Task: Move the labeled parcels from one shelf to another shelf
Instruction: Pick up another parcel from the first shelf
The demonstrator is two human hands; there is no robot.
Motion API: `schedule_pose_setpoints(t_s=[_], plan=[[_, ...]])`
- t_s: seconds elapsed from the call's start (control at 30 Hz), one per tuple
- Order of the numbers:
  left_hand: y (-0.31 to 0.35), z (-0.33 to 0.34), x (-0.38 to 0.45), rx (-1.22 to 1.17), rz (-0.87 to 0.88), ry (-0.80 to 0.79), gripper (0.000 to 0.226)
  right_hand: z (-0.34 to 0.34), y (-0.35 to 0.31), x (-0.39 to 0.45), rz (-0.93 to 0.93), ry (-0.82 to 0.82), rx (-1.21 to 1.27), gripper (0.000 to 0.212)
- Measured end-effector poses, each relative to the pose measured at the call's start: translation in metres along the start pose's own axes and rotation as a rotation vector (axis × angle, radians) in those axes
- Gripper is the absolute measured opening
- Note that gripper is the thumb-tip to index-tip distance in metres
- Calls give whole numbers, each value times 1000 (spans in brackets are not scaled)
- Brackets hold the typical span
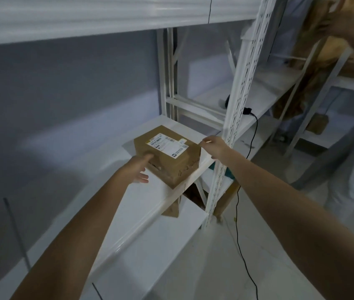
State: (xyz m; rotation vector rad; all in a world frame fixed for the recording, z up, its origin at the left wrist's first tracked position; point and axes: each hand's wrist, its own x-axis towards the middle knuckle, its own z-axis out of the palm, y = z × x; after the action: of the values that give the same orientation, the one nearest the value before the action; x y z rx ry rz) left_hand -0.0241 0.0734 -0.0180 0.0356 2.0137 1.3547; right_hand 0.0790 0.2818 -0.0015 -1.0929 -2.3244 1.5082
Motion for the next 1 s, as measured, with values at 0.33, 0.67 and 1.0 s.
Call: schedule_pose_setpoints(t_s=[0.33,0.67,1.0], plan=[[20,19,31,-95,-88,25,77,11,-17,66,99,-336,-160,72],[20,51,22,-31,-70,175,60,9,-18,102,1,-757,-239,27],[23,72,-18,-334,50,479,98,-18,-21,97,-272,-871,-42,61]])
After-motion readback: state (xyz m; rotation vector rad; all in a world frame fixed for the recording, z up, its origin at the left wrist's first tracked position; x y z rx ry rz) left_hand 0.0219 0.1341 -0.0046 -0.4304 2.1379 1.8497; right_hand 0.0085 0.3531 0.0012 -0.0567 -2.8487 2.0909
